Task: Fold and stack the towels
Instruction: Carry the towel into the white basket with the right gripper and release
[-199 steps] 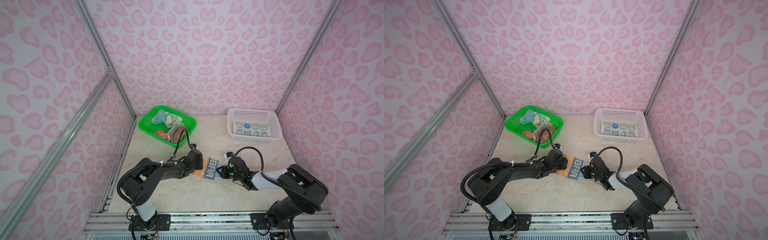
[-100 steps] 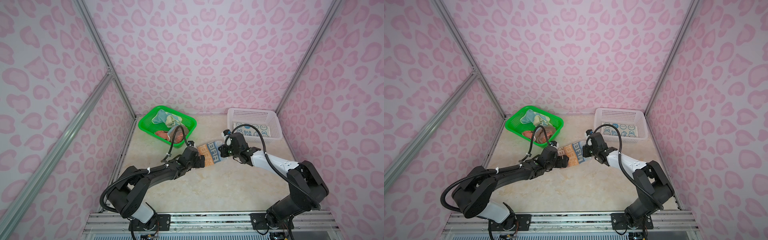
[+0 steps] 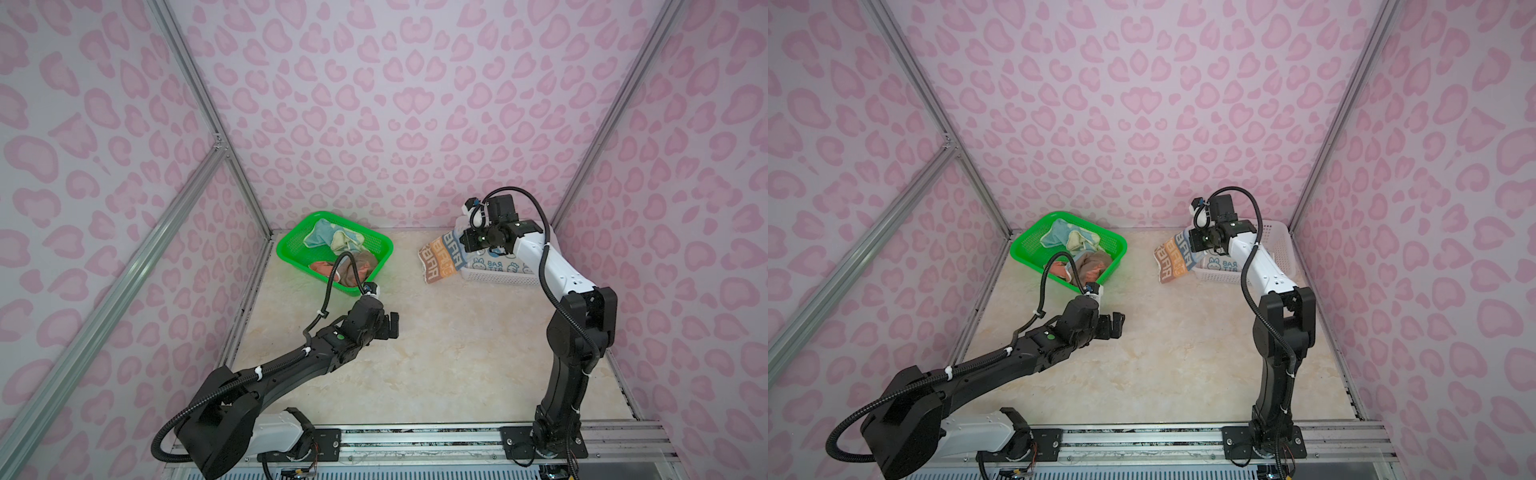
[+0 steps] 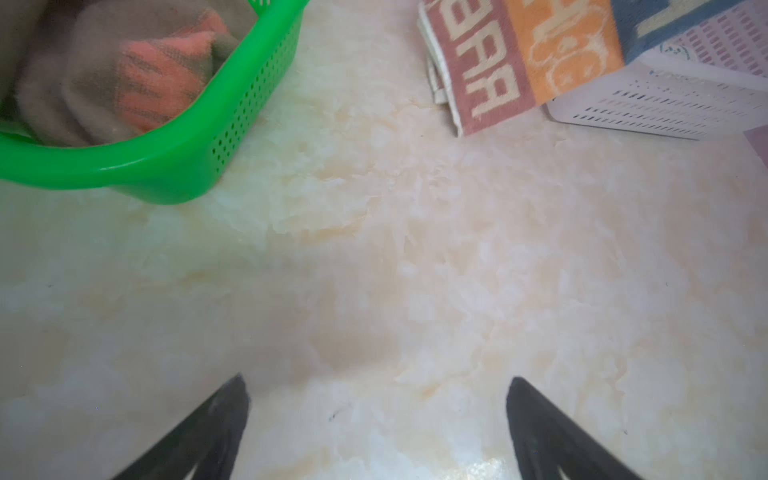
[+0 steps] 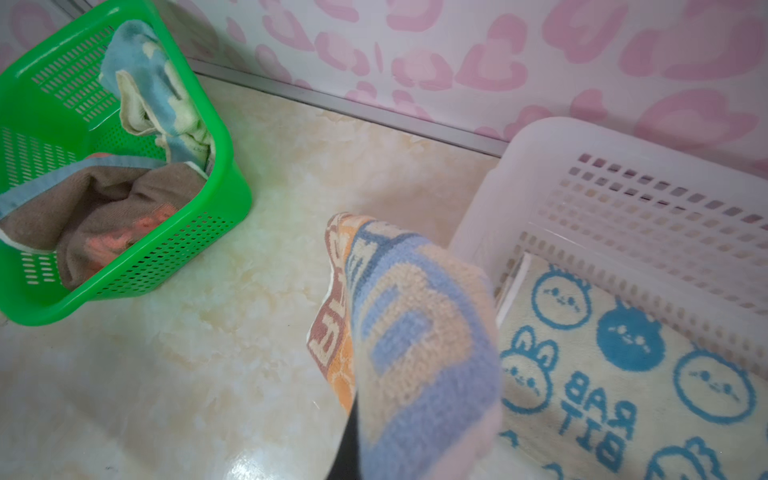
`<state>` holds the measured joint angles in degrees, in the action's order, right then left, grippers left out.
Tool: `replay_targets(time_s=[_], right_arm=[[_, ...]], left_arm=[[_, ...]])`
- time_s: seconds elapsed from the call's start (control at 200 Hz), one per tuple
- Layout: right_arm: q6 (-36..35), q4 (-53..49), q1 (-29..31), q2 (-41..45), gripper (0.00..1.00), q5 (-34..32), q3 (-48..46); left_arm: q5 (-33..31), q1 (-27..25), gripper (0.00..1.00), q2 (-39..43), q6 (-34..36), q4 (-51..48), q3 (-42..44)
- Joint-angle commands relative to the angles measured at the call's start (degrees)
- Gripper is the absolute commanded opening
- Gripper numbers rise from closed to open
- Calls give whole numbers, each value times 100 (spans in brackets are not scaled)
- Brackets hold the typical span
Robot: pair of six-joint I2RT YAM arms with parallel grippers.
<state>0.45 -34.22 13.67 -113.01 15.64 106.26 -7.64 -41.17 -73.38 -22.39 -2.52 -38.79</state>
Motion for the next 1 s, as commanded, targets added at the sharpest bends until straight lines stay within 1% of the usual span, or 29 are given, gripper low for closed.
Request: replay_targets(time_s=[0.0,0.09,0.215,0.32,0.405,0.61,0.77,0.79,0.835,0.87,0.92,0.935,0.945,0.96,0.965,0.98,1.0], right_arm=[[-79,-339,-454,-224,0,449,343],[50,-227,-902,-339,0,747,481],[131,-14,-1460,-462,0,1048,427],[46,205,-1841,-604,0,1293,269],[-61,266,-2085,-772,0,1339,187],[-9,452,-2478,-1082,0,1341,-62],[61,731,-2590,-1164,0,1249,-343],[52,705,-2589,-1197,5,1253,-317],[77,664,-2589,-1262,20,1261,-278],[110,654,-2583,-1284,36,1215,-264],[173,689,-2593,-1265,55,1095,-304],[186,710,-2589,-1247,65,1048,-327],[191,725,-2593,-1236,73,1007,-336],[204,748,-2592,-1214,91,944,-352],[207,758,-2590,-1205,95,925,-356],[222,775,-2590,-1179,97,861,-373],[242,784,-2582,-1141,98,745,-385]], left_arm=[[-275,12,99,153,-13,-202,64],[-335,6,99,208,-4,-317,30],[-454,4,99,253,6,-452,-6],[-551,12,99,287,16,-530,-18],[-563,4,99,298,24,-586,-33],[-577,9,99,213,30,-673,-102],[-563,6,99,116,36,-693,-155],[-555,5,99,104,42,-684,-159],[-550,5,99,72,48,-680,-172],[-541,12,99,46,59,-686,-180],[-534,6,99,13,67,-688,-207],[-537,11,99,9,68,-688,-213],[-537,12,99,2,66,-688,-209],[-535,6,99,2,72,-688,-216],[-536,5,99,1,70,-688,-217],[-537,11,99,0,73,-680,-219],[-537,10,99,2,76,-688,-215]])
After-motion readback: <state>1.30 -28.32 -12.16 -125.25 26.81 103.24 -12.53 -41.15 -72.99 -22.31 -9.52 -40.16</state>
